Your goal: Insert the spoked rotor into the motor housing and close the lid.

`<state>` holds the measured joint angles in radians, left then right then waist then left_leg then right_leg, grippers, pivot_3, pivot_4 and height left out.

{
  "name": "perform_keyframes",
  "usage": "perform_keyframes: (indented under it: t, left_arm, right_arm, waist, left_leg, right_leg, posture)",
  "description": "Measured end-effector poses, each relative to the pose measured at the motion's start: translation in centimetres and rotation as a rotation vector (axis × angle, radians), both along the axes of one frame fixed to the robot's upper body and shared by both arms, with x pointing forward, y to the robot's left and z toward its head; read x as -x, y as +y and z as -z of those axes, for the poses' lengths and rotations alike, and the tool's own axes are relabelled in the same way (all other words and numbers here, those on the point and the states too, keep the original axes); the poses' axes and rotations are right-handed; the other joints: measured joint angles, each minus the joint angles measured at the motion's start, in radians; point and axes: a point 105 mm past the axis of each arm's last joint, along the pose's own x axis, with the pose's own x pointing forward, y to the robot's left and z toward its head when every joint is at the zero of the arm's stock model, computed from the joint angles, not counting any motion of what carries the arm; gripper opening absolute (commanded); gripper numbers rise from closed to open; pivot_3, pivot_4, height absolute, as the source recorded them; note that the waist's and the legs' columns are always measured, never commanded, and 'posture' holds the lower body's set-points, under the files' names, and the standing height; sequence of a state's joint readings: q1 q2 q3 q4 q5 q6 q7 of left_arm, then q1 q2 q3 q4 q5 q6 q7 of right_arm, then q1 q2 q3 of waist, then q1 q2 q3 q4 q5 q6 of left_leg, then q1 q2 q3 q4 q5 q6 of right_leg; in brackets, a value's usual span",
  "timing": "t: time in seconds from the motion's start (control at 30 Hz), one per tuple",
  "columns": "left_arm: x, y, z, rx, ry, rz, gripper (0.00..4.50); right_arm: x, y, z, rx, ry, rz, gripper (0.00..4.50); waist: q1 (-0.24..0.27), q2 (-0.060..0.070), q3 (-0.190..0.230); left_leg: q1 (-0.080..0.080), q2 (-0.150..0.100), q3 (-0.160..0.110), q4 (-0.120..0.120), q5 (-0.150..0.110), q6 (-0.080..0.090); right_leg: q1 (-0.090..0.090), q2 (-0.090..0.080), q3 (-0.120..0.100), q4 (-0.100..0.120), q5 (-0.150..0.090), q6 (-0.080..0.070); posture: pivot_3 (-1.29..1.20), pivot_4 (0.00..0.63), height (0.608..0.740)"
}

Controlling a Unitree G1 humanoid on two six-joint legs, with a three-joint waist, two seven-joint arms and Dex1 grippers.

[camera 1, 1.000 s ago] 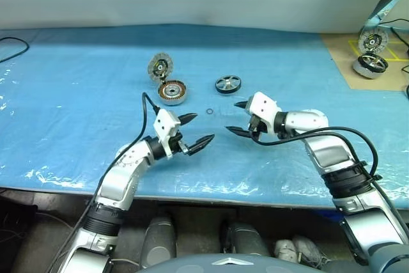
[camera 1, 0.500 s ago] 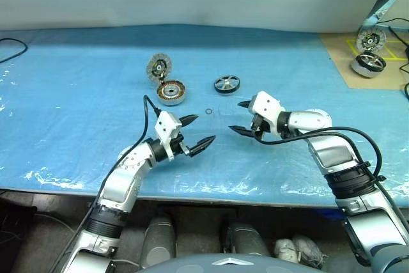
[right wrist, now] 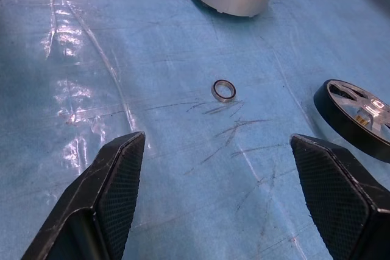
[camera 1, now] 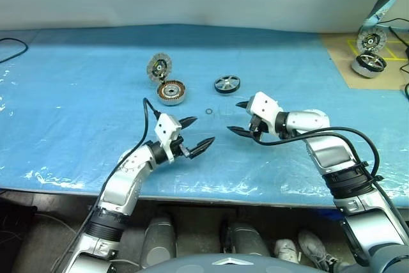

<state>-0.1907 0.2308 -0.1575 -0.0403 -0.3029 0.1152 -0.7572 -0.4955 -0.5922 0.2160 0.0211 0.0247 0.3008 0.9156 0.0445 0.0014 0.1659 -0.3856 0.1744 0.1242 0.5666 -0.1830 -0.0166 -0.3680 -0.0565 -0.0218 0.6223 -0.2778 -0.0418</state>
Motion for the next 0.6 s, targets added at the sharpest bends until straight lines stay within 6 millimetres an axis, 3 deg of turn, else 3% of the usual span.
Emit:
perform_keyframes:
  t: [0.6]
  left_arm:
    - [-0.06,0.22,0.43,-0.038,0.000,0.035,4.47]
  right_arm:
    - [-0.19,0.01,0.11,-0.009,-0.012,0.026,4.01]
  waist:
    - [0.000,0.000,0.000]
  left_leg:
    - [0.000,0.000,0.000,0.000,0.000,0.000]
  right_leg:
    - [0.000,0.000,0.000,0.000,0.000,0.000]
  posture:
    - [0.00,0.150,0.740]
